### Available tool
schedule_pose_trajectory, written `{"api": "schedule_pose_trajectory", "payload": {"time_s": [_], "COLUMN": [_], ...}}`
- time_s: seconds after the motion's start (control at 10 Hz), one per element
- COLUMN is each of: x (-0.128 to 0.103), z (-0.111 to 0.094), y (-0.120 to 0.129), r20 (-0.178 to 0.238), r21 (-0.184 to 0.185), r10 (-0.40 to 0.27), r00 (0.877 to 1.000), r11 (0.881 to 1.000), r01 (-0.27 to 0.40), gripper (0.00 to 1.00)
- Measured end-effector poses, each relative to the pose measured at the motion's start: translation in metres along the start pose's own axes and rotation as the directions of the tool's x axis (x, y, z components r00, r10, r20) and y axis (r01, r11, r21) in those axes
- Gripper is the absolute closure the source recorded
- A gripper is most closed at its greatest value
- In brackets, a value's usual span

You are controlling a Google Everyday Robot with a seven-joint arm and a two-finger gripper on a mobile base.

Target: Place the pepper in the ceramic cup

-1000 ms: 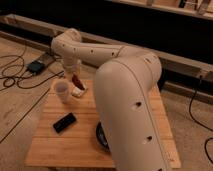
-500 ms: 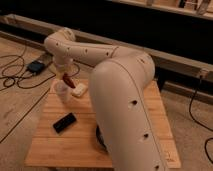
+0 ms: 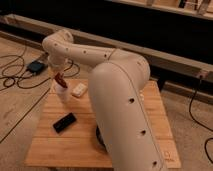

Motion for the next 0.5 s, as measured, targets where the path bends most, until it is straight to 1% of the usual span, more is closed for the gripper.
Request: {"api": "schedule_pose_trajectory", "payload": {"time_s": [0.3, 0.4, 0.5], "x": [-0.004, -0.005, -0.005], "z": [0.010, 0.012, 0.014], "y": [0.000, -0.001, -0.003], "r20": [0.065, 0.082, 0.105], "r21": [-0.059, -0.070, -0.080], "r10": [0.013, 0.014, 0.016], "r00": [0.998, 0.996, 0.994], "r11": [0.998, 0.998, 0.997], "r01": [-0.009, -0.008, -0.007], "gripper": [0.99, 0.95, 0.85]}}
